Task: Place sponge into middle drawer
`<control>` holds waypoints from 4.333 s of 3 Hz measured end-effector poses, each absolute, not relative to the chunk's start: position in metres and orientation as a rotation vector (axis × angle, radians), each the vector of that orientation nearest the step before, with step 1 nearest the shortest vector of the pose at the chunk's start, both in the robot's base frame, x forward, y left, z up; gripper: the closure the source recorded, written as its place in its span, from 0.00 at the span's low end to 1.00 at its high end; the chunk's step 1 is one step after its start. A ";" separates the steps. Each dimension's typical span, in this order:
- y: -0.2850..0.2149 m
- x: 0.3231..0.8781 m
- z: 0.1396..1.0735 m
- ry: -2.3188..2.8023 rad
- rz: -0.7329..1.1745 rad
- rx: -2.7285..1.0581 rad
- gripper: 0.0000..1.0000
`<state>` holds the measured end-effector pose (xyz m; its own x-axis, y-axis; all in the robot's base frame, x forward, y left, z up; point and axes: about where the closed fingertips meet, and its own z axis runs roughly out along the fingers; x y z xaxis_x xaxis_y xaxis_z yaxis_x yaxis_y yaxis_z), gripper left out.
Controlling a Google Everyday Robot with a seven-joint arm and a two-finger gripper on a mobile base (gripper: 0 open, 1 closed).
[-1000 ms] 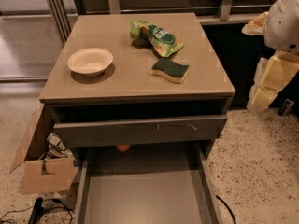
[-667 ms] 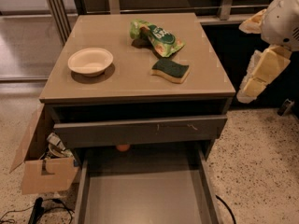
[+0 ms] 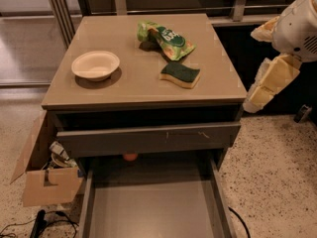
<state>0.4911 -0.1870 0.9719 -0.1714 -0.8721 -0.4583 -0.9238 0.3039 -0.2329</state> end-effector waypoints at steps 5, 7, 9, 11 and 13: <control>-0.132 0.589 0.963 1.960 0.237 -1.261 0.00; -0.119 0.642 0.914 2.036 0.315 -1.250 0.00; -0.105 0.654 0.900 2.035 0.339 -1.240 0.00; -0.070 0.689 0.857 2.064 0.353 -1.251 0.00; -0.079 0.693 0.814 2.127 0.363 -1.252 0.00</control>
Offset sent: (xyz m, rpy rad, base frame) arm 0.0392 0.0387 0.0230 0.3272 -0.2390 -0.1813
